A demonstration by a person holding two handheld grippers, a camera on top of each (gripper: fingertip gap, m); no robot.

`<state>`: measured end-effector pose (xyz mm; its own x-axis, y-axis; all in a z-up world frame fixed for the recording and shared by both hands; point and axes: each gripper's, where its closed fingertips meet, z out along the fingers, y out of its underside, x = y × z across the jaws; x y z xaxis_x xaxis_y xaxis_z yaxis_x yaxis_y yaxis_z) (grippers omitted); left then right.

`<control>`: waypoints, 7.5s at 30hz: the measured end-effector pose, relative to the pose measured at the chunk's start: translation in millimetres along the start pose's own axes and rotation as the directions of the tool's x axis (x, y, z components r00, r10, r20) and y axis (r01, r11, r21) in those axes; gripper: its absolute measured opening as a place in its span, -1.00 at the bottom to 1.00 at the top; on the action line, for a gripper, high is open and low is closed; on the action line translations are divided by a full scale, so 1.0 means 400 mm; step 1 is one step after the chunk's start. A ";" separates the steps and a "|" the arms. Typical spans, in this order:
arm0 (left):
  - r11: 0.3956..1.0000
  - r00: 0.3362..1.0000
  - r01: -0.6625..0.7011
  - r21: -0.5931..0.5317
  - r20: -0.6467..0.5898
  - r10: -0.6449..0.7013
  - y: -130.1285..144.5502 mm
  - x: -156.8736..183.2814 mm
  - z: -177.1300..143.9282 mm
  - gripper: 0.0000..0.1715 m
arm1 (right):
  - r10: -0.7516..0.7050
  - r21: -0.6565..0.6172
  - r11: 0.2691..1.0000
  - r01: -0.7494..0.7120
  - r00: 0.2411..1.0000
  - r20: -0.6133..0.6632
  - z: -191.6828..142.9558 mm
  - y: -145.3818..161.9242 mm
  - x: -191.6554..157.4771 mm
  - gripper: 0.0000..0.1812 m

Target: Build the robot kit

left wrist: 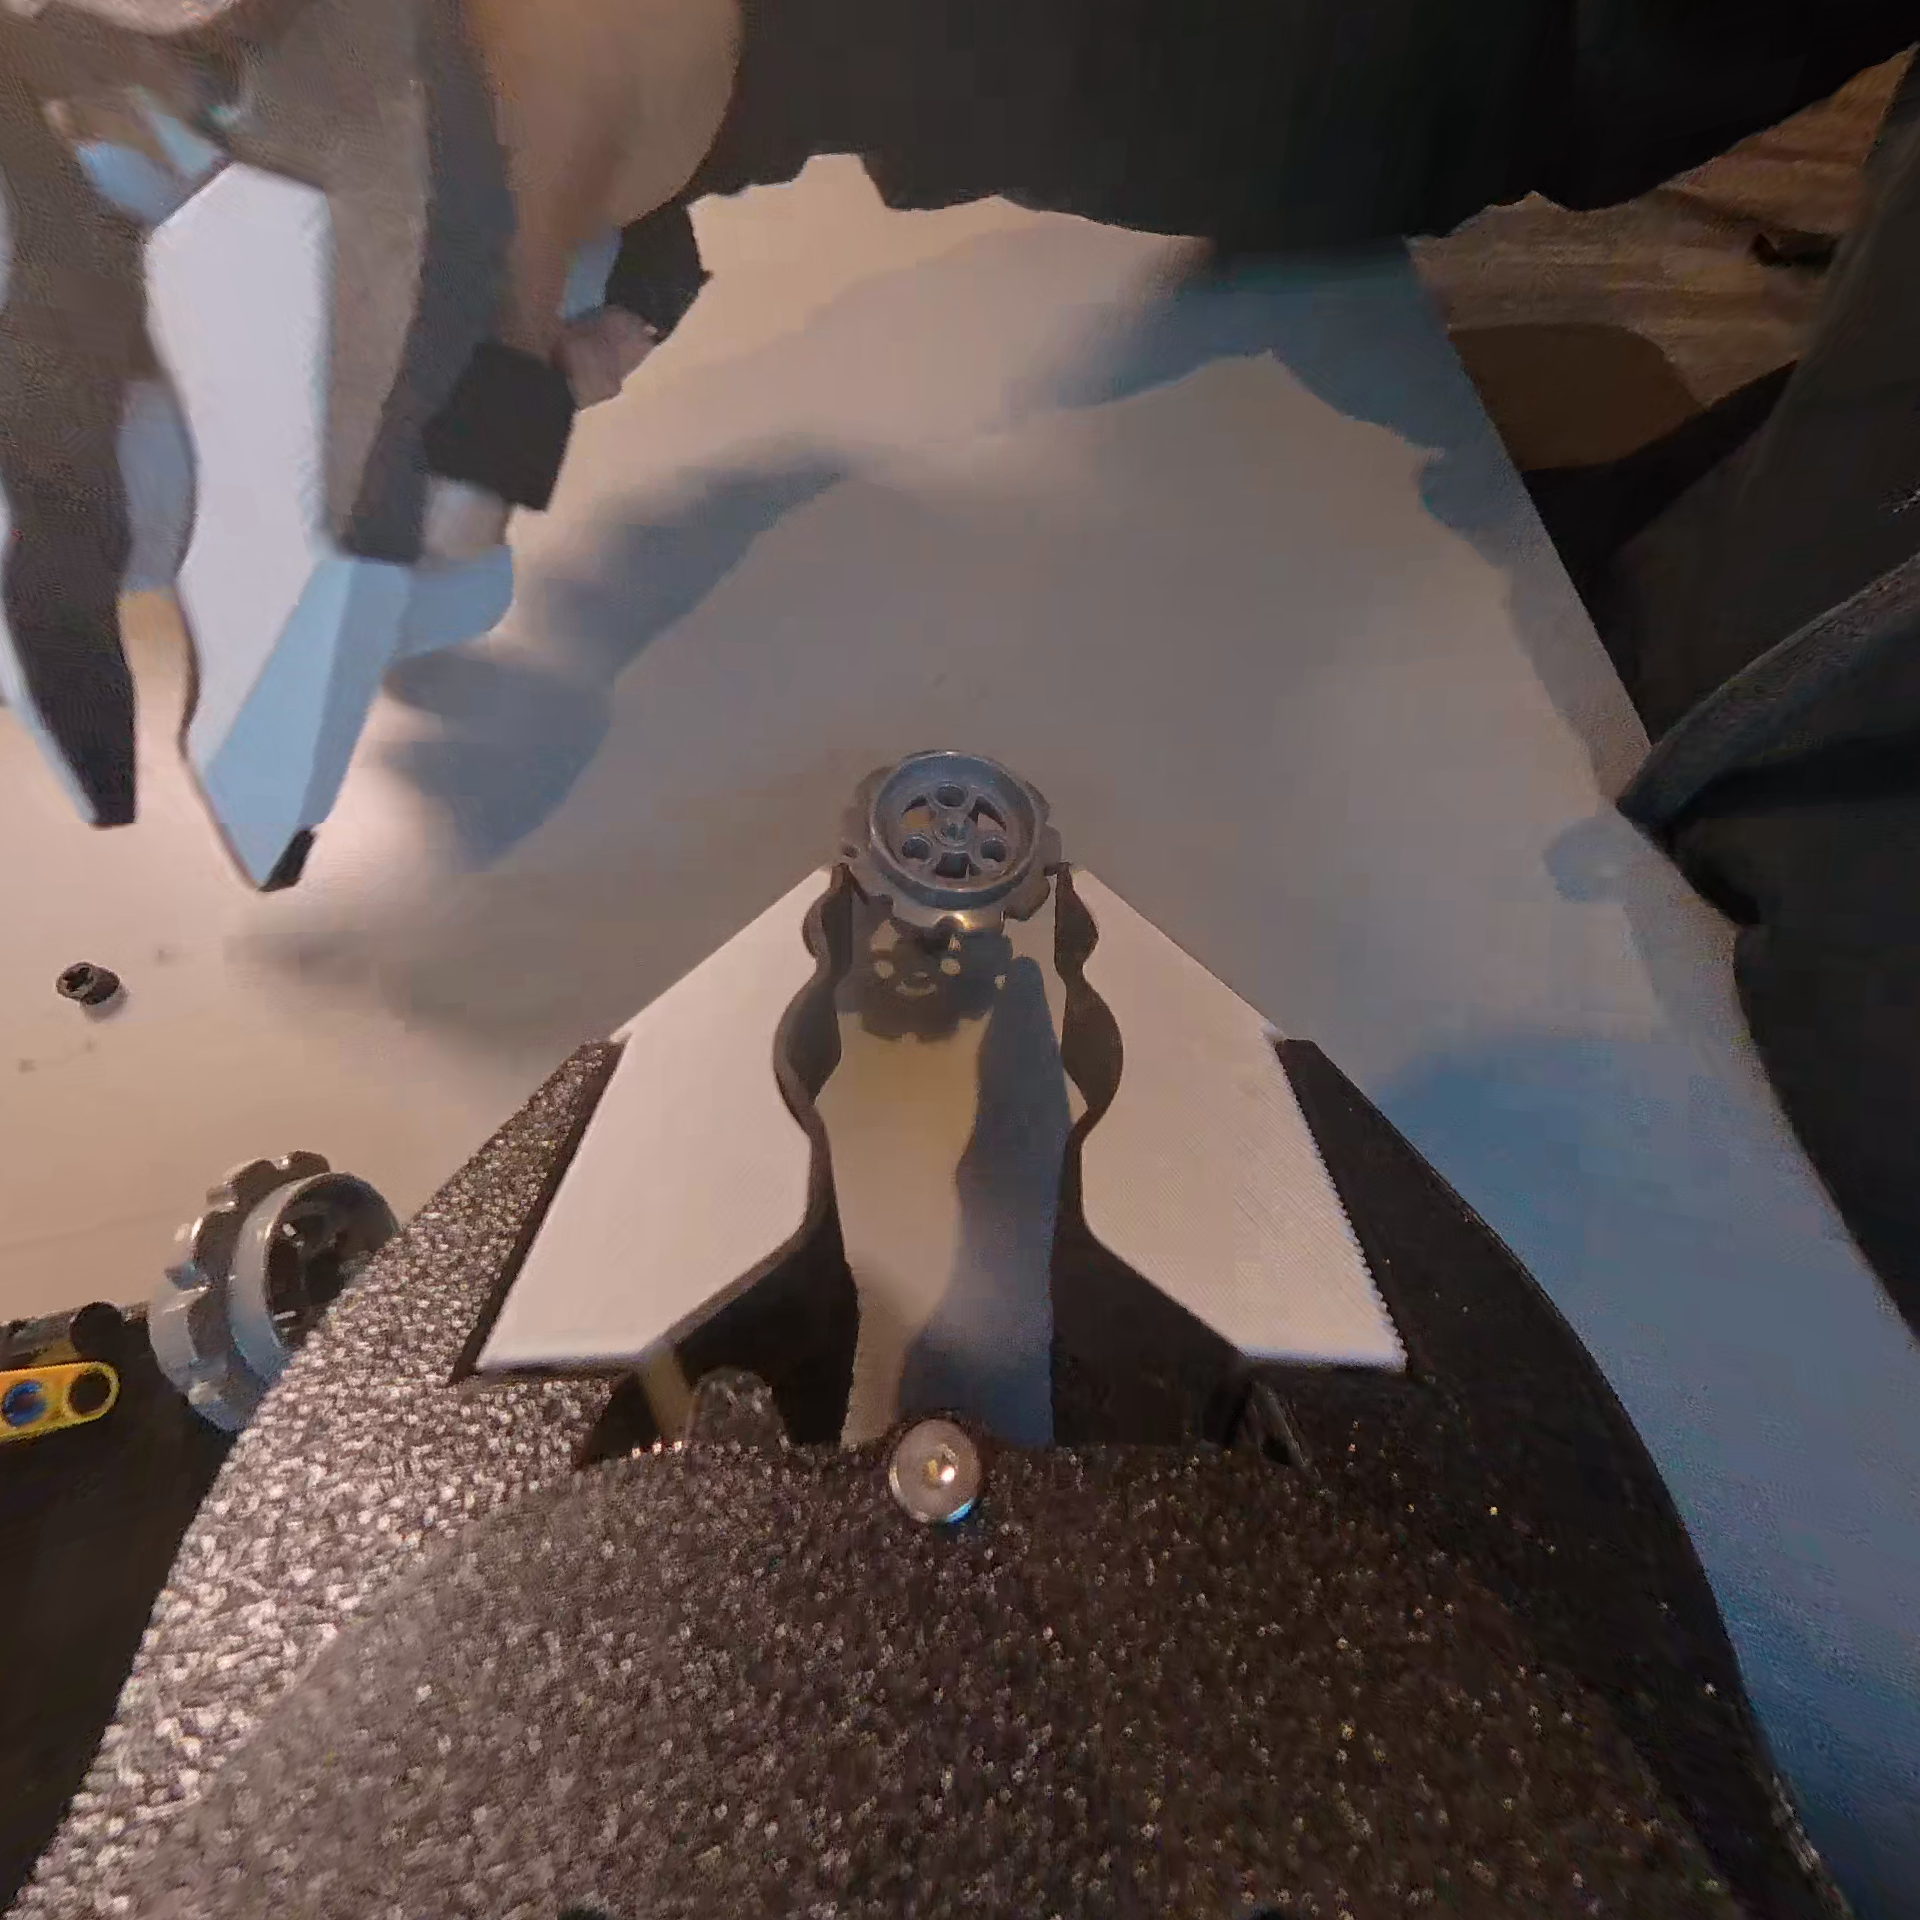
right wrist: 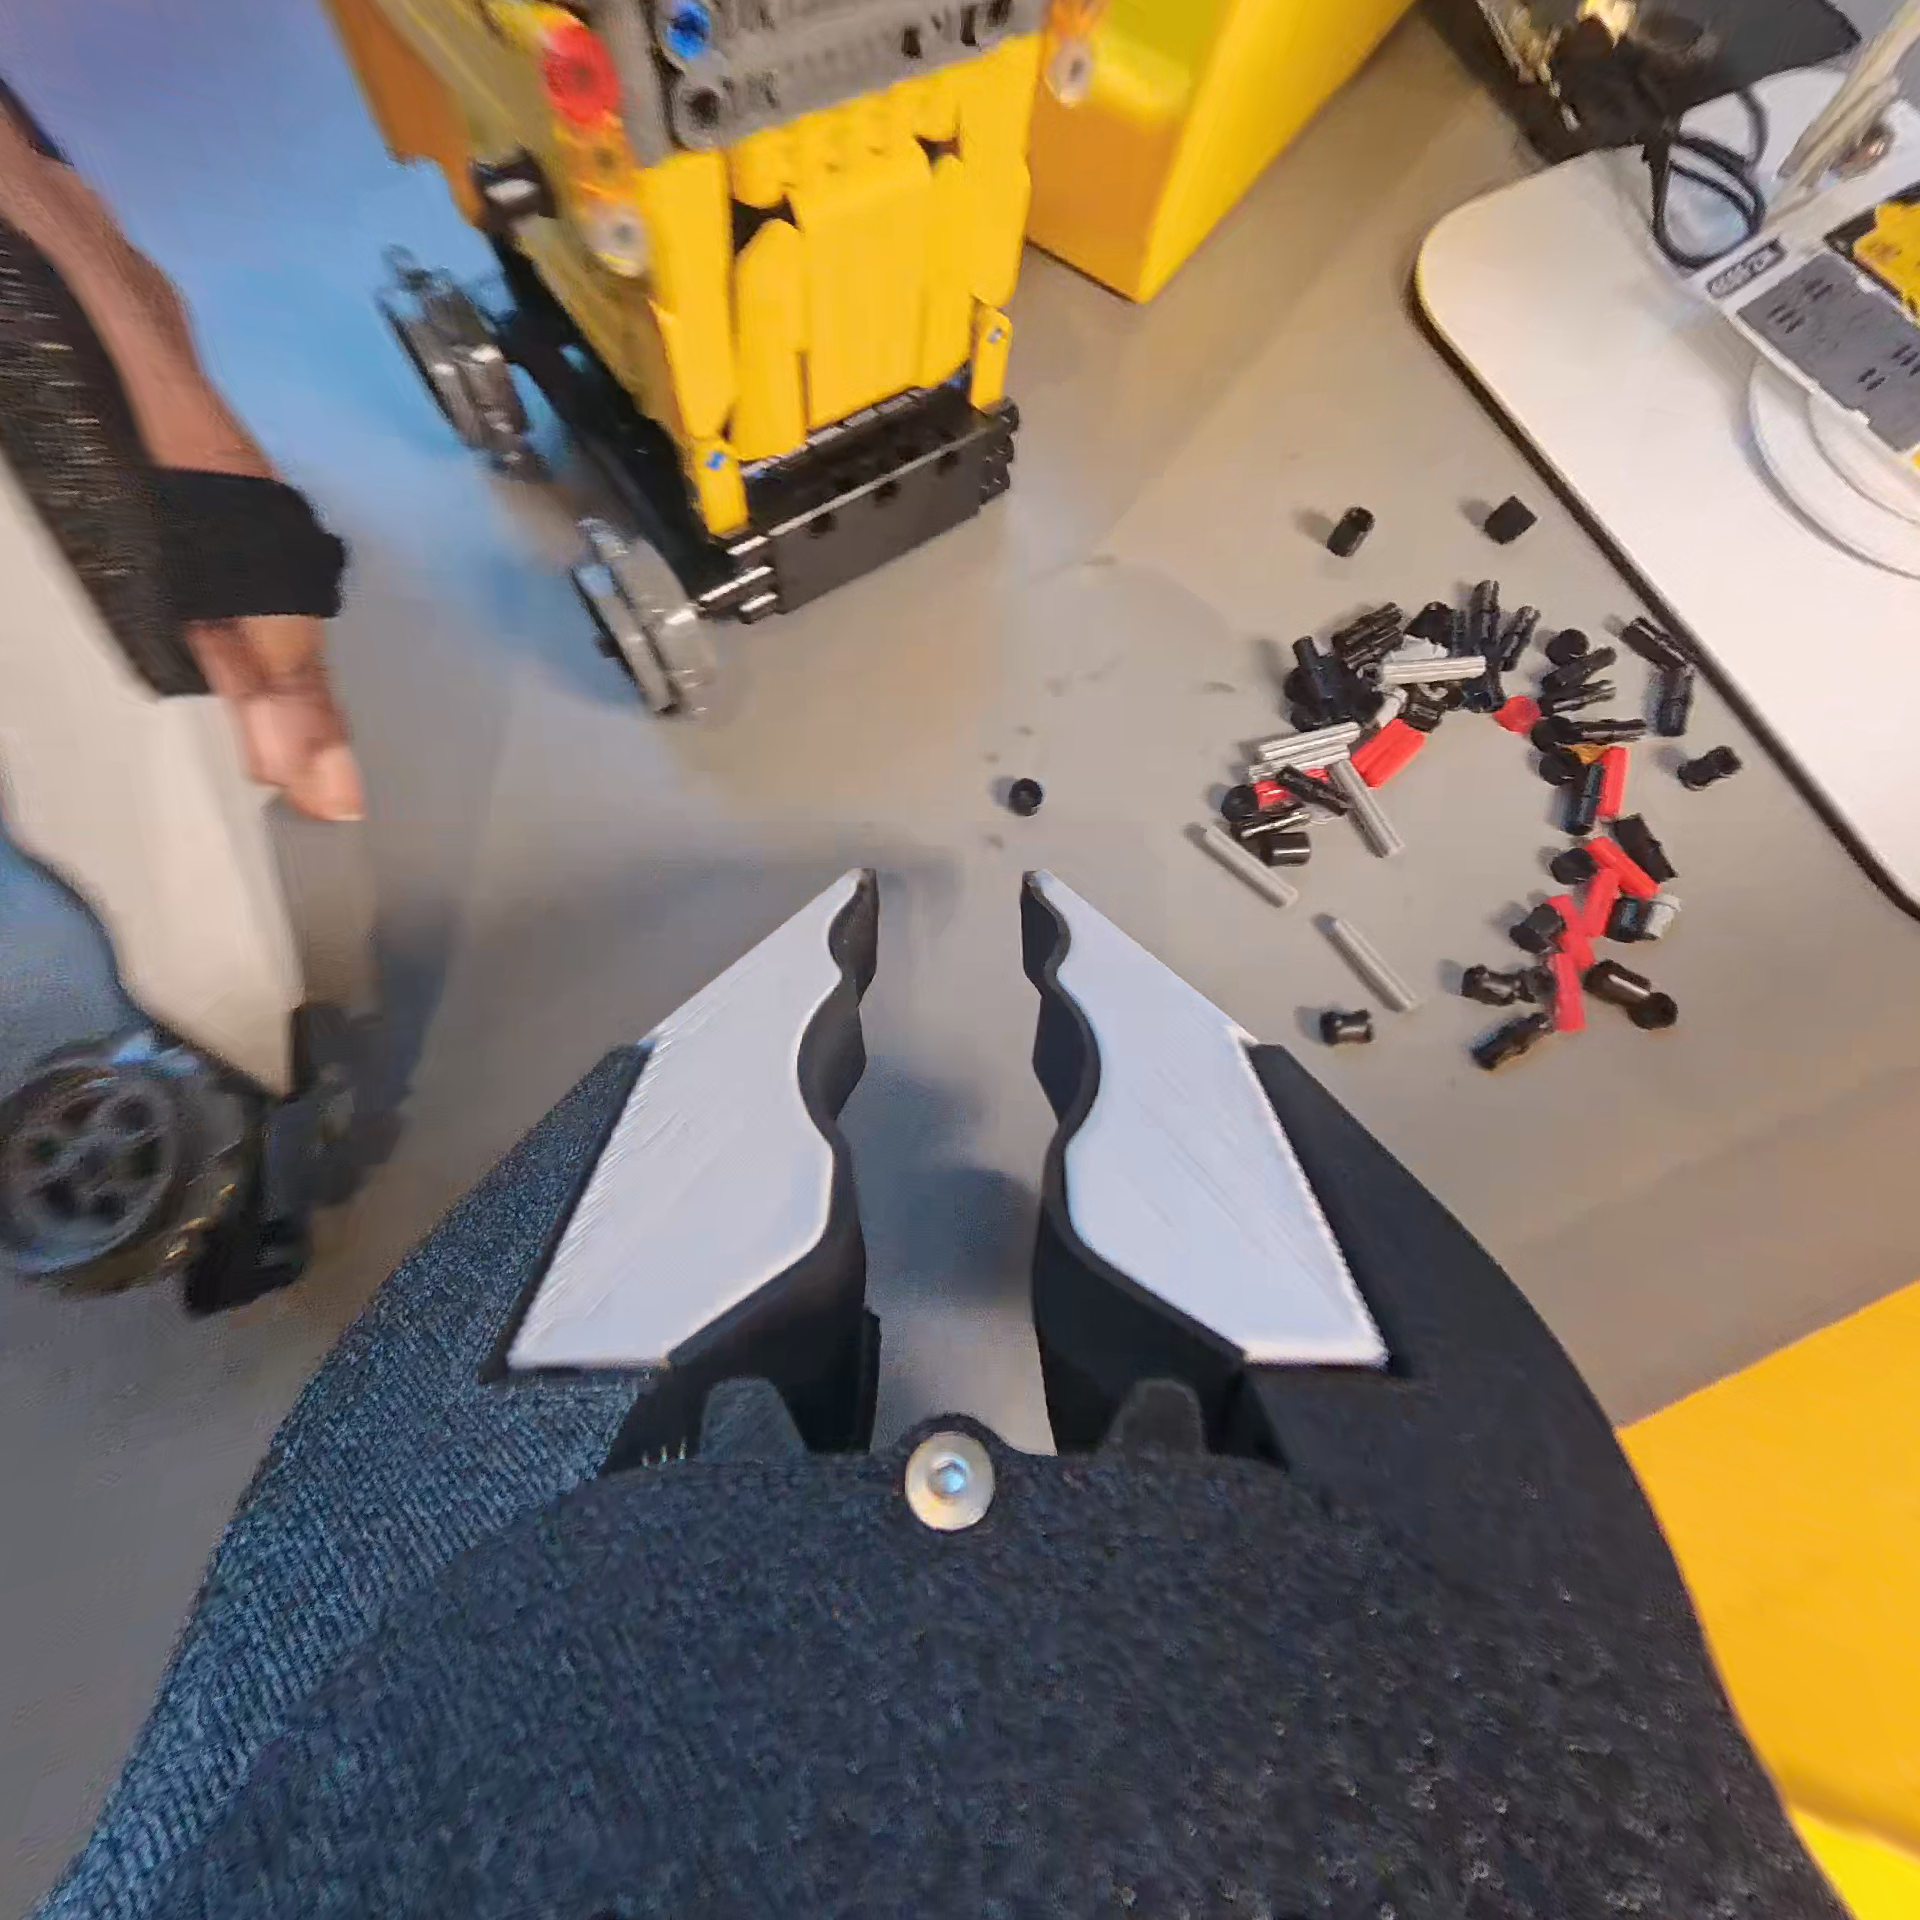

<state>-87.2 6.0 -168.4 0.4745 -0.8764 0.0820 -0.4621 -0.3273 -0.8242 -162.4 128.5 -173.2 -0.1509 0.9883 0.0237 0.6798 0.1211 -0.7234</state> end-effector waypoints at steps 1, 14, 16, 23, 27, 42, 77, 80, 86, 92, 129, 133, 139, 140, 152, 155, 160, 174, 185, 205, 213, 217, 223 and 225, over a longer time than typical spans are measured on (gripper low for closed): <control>1.000 1.000 -0.002 -0.001 -0.001 0.002 0.001 0.001 0.000 -0.57 | 0.004 -0.023 1.000 -0.004 1.000 -0.008 0.017 -0.001 0.010 -0.70; 1.000 1.000 0.025 0.008 -0.006 -0.024 0.000 -0.005 -0.006 -0.57 | -0.007 -0.152 0.988 0.011 1.000 0.029 0.080 -0.011 0.037 -0.92; 1.000 1.000 0.029 0.005 -0.007 -0.029 0.001 -0.005 -0.005 -0.57 | -0.016 -0.152 0.988 0.021 0.999 0.036 0.079 -0.011 0.037 -0.93; 0.999 0.998 0.054 -0.008 -0.012 -0.054 0.004 -0.004 0.000 -0.57 | -0.143 0.209 0.974 0.087 0.953 0.268 -0.083 -0.094 -0.133 -0.93; 0.999 0.998 0.054 -0.004 -0.015 -0.054 0.001 -0.004 0.001 -0.57 | -0.223 0.283 0.952 0.115 0.896 0.385 -0.197 -0.064 -0.261 -0.93; 0.999 0.999 0.036 -0.017 -0.036 -0.037 0.000 0.015 0.012 -0.57 | -0.304 0.068 0.951 0.303 0.866 0.397 -0.143 0.055 -0.342 -0.92; 0.995 0.994 0.093 -0.048 -0.052 -0.096 0.004 0.017 0.029 -0.60 | -0.519 -0.167 0.738 0.654 0.708 0.478 -0.145 0.077 -0.354 -0.93; 0.995 0.995 0.086 -0.051 -0.041 -0.089 0.003 0.016 0.032 -0.60 | -0.498 -0.197 0.733 0.651 0.711 0.497 -0.147 0.081 -0.353 -0.93; 0.997 0.997 0.069 -0.047 -0.019 -0.069 -0.007 0.015 0.030 -0.62 | -0.475 -0.233 0.729 0.643 0.721 0.504 -0.155 0.084 -0.350 -0.93; 0.998 0.998 0.055 -0.036 0.000 -0.055 -0.019 0.017 0.031 -0.62 | -0.475 -0.219 0.750 0.624 0.738 0.479 -0.166 0.088 -0.348 -0.93; 0.925 0.915 0.367 0.099 -0.221 -0.339 -0.069 0.027 -0.012 -0.60 | -0.828 0.102 0.504 0.858 0.513 -0.226 -0.208 0.027 -0.346 -0.56; 0.921 0.906 0.378 0.097 -0.243 -0.347 -0.076 0.038 -0.011 -0.60 | -0.840 0.102 0.484 0.869 0.494 -0.225 -0.202 0.023 -0.347 -0.68; 0.912 0.894 0.402 0.086 -0.254 -0.370 -0.076 0.043 -0.012 -0.60 | -0.861 0.093 0.455 0.886 0.464 -0.206 -0.194 0.028 -0.356 -0.77; 0.908 0.889 0.410 0.088 -0.261 -0.376 -0.078 0.044 -0.014 -0.60 | -0.859 0.096 0.459 0.884 0.468 -0.209 -0.195 0.026 -0.356 -0.77; 0.898 0.878 0.429 0.094 -0.278 -0.390 -0.090 0.050 -0.011 -0.61 | -0.806 0.106 0.562 0.821 0.572 -0.151 -0.203 0.034 -0.356 -0.81; 0.896 0.876 0.433 0.099 -0.281 -0.392 -0.091 0.048 -0.017 -0.60 | -0.769 0.146 0.601 0.786 0.618 -0.161 -0.203 0.026 -0.356 -0.78; 0.897 0.887 0.426 0.117 -0.249 -0.389 -0.089 0.032 -0.027 -0.60 | -0.653 0.262 0.698 0.666 0.743 -0.149 -0.233 -0.004 -0.355 -0.39; 0.981 0.987 0.160 0.112 -0.017 -0.159 -0.080 0.005 -0.013 -0.60 | -0.354 0.365 0.854 0.372 0.928 -0.118 -0.240 0.006 -0.314 -0.54; 0.982 0.942 -0.178 0.062 0.299 0.152 -0.095 -0.052 -0.030 -0.60 | 0.088 0.400 0.909 -0.114 0.993 0.084 -0.210 0.004 -0.245 -0.56; 0.972 0.985 -0.082 0.218 0.167 0.045 -0.110 -0.038 -0.061 -0.76 | -0.152 0.370 0.924 0.100 0.982 0.113 -0.222 -0.029 -0.255 -0.82; 0.993 0.984 -0.120 0.005 0.131 0.118 -0.023 -0.027 -0.035 -0.87 | -0.446 0.349 0.854 0.385 0.888 0.111 -0.177 -0.014 -0.315 -0.79; 0.991 0.989 -0.083 -0.101 0.115 0.094 0.040 -0.035 -0.034 -0.88 | -0.418 0.301 0.887 0.350 0.886 0.201 -0.162 0.028 -0.293 -0.61; 0.987 0.989 -0.053 -0.149 0.127 0.073 0.075 -0.053 -0.049 -0.88 | -0.389 0.267 0.900 0.344 0.911 0.138 -0.117 0.065 -0.249 -0.62; 0.987 0.989 -0.057 -0.149 0.128 0.076 0.077 -0.055 -0.052 -0.88 | -0.401 0.262 0.894 0.363 0.910 0.106 -0.111 0.066 -0.244 -0.65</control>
<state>-127.2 7.8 -183.9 0.5299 -0.8464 -0.0531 -0.5946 -0.3262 -0.7349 -98.1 39.5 -164.0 -0.4858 0.8410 0.2381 0.3649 0.4427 -0.8191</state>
